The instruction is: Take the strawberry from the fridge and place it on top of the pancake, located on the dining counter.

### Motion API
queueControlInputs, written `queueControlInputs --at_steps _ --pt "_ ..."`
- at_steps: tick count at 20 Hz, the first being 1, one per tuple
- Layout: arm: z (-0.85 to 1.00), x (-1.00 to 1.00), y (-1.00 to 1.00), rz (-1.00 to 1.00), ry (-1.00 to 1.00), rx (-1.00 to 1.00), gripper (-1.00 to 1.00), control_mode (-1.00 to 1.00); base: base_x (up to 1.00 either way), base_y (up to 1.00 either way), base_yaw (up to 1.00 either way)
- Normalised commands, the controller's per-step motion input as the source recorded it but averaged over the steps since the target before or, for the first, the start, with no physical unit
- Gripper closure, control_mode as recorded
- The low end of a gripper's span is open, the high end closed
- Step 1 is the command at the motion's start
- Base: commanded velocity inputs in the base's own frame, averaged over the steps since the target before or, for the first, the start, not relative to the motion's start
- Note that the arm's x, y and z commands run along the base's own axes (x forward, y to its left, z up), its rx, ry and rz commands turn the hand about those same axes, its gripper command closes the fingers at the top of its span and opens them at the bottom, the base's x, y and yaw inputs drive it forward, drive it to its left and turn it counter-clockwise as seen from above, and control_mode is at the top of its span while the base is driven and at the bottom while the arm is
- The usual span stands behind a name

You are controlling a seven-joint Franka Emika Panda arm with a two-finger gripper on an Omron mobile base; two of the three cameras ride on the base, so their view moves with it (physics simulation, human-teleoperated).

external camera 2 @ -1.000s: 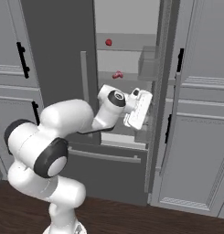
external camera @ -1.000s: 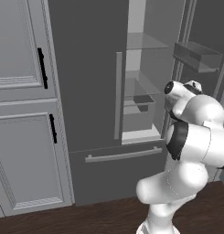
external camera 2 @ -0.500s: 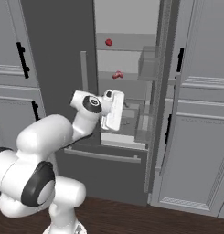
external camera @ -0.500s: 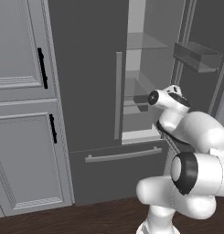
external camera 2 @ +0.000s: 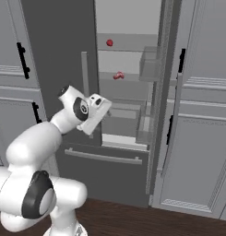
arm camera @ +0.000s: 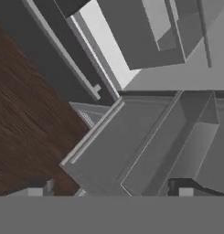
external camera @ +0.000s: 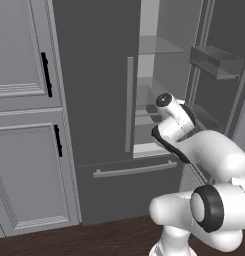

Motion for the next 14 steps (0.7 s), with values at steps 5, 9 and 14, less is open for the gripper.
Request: queueControlInputs --at_steps 5,9,14 --pt "-0.24 0.00 0.82 -0.36 -0.19 0.59 -1.00 -1.00 0.00 0.00 0.00" --pt "0.17 0.00 0.83 -0.39 -0.31 0.44 -1.00 -1.00 0.00 0.00 0.00" --pt "0.71 0.00 0.88 -0.36 -0.41 0.34 -1.00 -1.00 0.00 0.00 0.00"
